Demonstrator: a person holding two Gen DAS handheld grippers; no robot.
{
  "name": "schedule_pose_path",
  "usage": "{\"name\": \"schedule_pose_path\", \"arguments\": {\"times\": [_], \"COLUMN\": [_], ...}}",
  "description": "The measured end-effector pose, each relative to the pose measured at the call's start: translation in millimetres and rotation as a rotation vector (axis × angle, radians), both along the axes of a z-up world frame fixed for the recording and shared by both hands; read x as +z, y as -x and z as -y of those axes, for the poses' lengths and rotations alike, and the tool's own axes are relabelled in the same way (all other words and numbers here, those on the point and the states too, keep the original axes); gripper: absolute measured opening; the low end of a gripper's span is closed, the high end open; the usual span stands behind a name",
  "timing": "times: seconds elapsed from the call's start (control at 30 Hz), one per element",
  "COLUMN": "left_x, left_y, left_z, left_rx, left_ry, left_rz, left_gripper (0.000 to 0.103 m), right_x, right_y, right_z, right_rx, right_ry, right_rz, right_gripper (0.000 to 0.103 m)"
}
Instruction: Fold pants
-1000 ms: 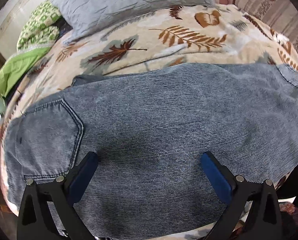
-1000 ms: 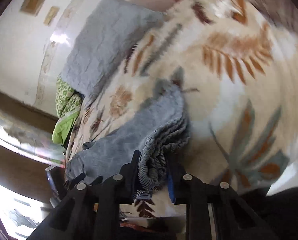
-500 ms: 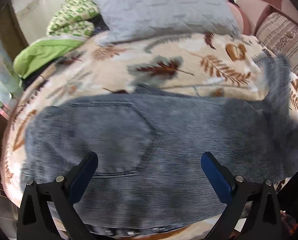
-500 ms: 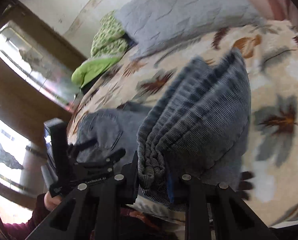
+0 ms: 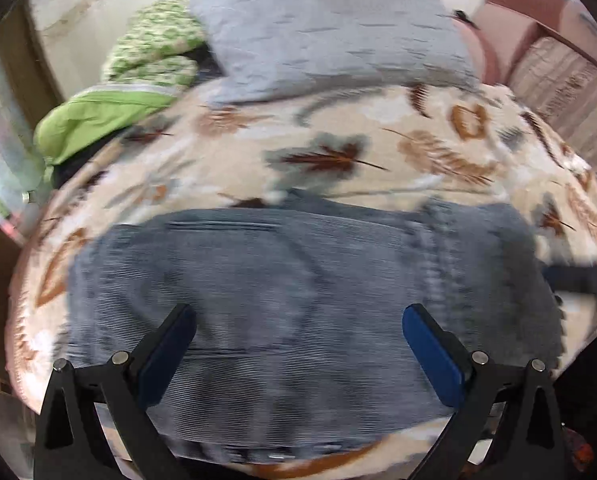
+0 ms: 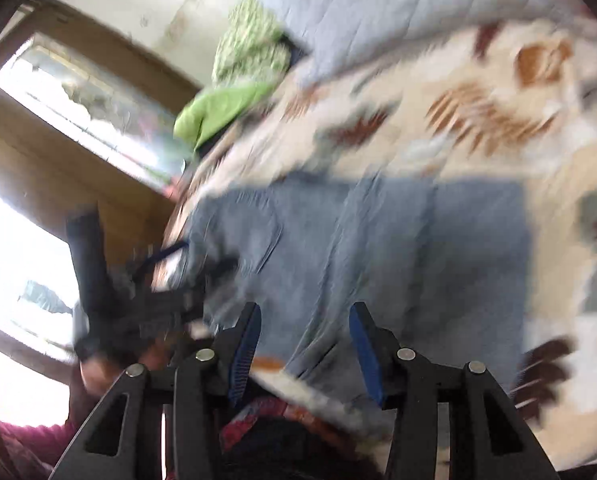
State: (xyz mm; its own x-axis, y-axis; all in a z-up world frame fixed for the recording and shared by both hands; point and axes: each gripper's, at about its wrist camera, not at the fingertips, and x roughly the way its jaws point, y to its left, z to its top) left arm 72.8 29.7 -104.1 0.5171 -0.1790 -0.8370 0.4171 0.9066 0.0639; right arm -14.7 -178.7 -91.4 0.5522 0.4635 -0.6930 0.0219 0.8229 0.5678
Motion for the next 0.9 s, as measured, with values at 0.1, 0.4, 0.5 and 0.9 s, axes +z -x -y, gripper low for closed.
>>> {"name": "schedule_pose_path", "arguments": {"times": [0.1, 0.4, 0.5, 0.9], "left_x": [-12, -49, -33, 31], "left_y": [11, 11, 15, 25], "left_z": [29, 53, 44, 7], "left_rx": [-0.055, -0.057, -0.033, 0.068], "left_ry": [-0.016, -0.093, -0.099, -0.076], "left_rz": [-0.024, -0.081, -0.017, 0.164], "left_gripper": [0.103, 0.103, 0.103, 0.103], "right_x": [-10, -54, -35, -54], "right_y": [-19, -73, -67, -92], "right_z": [19, 15, 13, -27], "right_rx": [-0.097, -0.069, -0.047, 0.0], "right_ry": [0.058, 0.237, 0.235, 0.275], "right_rz": [-0.038, -0.18, -0.14, -0.162], "right_gripper": [0.043, 0.026, 0.026, 0.029]}}
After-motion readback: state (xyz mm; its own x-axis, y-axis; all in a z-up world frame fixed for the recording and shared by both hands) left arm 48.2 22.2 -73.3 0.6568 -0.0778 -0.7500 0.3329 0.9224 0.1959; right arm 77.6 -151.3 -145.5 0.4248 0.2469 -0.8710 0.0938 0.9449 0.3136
